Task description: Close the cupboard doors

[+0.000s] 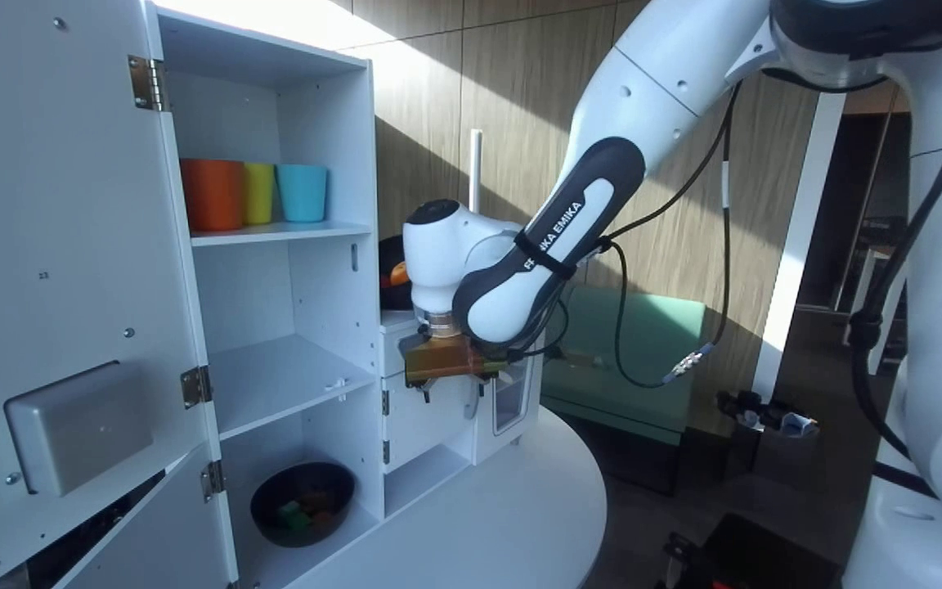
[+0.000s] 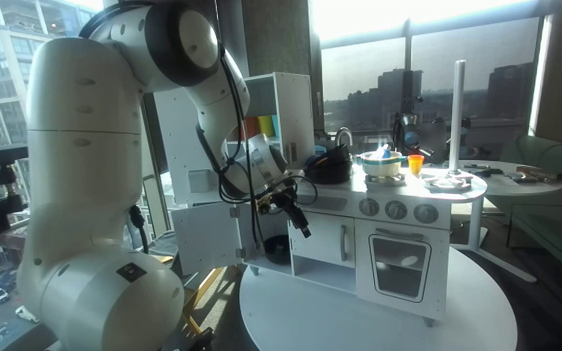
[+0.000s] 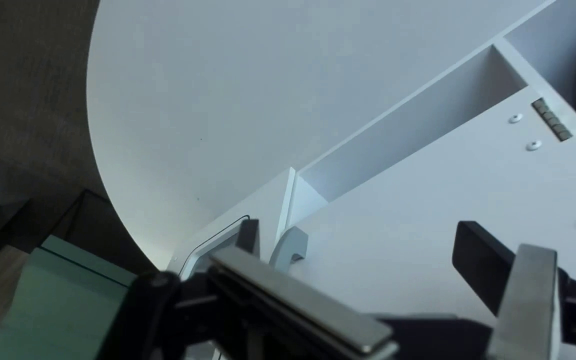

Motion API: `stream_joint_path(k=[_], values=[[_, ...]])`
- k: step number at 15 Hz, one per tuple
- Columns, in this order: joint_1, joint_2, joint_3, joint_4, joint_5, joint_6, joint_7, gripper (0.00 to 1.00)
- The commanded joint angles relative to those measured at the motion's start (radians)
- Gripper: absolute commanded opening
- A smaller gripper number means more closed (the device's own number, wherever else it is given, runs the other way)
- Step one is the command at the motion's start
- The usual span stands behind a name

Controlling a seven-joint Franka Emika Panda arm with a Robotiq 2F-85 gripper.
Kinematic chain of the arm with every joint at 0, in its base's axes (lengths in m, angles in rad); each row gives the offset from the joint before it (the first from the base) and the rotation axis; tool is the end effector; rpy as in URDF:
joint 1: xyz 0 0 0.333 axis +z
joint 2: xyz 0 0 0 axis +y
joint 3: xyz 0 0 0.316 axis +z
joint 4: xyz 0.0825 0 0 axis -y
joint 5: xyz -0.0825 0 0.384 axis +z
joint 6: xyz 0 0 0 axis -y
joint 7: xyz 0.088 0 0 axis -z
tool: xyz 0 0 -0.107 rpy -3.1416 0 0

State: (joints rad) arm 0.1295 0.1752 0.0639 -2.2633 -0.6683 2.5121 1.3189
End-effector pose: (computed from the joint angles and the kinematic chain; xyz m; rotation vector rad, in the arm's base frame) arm 0.5308 0.1091 0.2891 2.7390 -0.8388 0.4734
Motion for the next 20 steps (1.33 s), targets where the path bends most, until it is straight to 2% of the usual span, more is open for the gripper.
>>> stream_joint_path(k=[1,3,4,7,10,14,20], values=[[-0.043,-0.189,0.137,-0.123,0.273,-0.041,-0.277,1.00],[-0.020,-0.257,0.188,-0.133,0.452,-0.084,-0.435,1.00],[0.038,-0.292,0.168,-0.122,0.537,-0.126,-0.511,1.00],[0.075,-0.385,0.178,-0.063,0.670,-0.273,-0.683,1.00],[0.079,-0.433,0.192,0.029,0.656,-0.396,-0.718,1.00],[0.067,-0.437,0.209,0.173,0.645,-0.466,-0.708,1.00],[0.069,-0.366,0.217,0.406,0.659,-0.410,-0.736,1.00]])
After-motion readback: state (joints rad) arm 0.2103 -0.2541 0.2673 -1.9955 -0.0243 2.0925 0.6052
